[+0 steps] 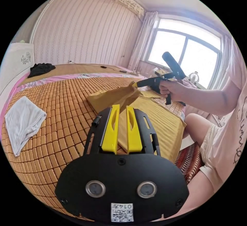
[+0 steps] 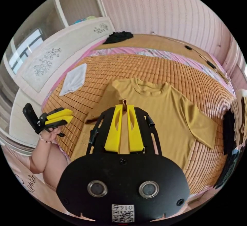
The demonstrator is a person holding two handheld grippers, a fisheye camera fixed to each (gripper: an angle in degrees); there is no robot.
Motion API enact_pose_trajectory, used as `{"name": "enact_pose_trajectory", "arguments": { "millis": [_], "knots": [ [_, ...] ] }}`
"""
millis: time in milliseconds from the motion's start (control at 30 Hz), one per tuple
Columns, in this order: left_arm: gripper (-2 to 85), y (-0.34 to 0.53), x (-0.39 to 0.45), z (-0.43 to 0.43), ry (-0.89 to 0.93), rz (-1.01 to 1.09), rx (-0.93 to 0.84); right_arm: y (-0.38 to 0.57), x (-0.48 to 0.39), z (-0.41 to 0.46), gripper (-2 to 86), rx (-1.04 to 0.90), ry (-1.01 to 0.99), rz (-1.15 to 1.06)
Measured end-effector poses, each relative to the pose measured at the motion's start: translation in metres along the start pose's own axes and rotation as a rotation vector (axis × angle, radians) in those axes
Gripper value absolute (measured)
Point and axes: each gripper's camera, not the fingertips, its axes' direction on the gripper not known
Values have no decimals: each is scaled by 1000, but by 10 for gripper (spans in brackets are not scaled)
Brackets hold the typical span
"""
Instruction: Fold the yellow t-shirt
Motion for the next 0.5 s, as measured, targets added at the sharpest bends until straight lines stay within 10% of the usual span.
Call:
{"name": "enact_pose_trajectory", "arguments": {
  "millis": [500],
  "knots": [
    [53, -4, 1, 86, -168, -148, -232, -64, -67, 90, 63, -78, 8, -295]
  ]
}}
